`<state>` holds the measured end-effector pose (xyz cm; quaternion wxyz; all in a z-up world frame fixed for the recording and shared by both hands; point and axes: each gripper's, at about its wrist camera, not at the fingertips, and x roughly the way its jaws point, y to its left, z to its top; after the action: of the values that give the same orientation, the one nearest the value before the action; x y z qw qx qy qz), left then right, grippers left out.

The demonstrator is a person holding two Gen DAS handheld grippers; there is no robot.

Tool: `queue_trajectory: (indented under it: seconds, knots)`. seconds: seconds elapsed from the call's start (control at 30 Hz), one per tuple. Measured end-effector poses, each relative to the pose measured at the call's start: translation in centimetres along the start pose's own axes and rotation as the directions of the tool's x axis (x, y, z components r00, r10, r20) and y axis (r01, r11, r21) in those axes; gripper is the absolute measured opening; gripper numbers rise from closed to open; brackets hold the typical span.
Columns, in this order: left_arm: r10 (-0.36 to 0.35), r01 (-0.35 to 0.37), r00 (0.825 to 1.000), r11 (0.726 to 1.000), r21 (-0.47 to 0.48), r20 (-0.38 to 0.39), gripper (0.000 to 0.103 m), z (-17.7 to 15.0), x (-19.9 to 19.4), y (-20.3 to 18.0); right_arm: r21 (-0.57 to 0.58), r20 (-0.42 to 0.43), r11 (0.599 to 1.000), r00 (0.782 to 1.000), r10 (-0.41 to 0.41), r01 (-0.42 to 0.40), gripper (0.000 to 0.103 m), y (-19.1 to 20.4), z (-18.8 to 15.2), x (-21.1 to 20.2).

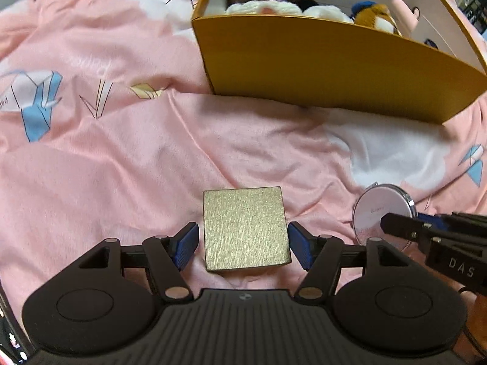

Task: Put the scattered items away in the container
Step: 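Grasp the gold cube box with left tool while right tool holds the compact, then carry both items to the orange box and lower the compact in with right tool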

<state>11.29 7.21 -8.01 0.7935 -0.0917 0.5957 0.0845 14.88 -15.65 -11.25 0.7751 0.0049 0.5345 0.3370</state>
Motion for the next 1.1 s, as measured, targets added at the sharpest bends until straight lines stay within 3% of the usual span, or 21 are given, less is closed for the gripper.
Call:
queue_trajectory:
  seconds: [0.13, 0.17, 0.5, 0.77, 1.1]
  knots:
    - [0.029, -0.029, 1.0, 0.999, 0.031, 0.001, 0.075, 0.0, 0.3, -0.9, 0.008, 0.0, 1.0, 1.0, 0.005, -0.005, 0.015, -0.2, 0.0, 0.0]
    - [0.036, -0.036, 0.999, 0.999, 0.039, 0.001, 0.07, 0.0, 0.4, -1.1, 0.012, -0.001, 1.0, 1.0, 0.007, -0.007, 0.015, -0.3, -0.1, 0.0]
    - [0.051, -0.056, 0.996, 0.996, 0.067, 0.071, 0.069, -0.9, -0.8, -2.0, 0.042, -0.004, 0.998, 0.999, 0.045, -0.045, 0.015, -1.0, 0.1, -0.7]
    - [-0.023, 0.012, 0.989, 0.997, 0.083, 0.145, 0.069, -0.5, -4.0, -2.4, 0.03, 0.069, 0.997, 0.995, 0.073, -0.075, 0.015, -0.9, 1.4, -4.1]
    - [-0.109, 0.076, 0.967, 0.986, 0.151, 0.232, 0.069, 2.0, -8.6, -2.4, -0.052, 0.211, 0.991, 0.968, 0.135, -0.127, 0.015, 0.5, 5.8, -10.4]
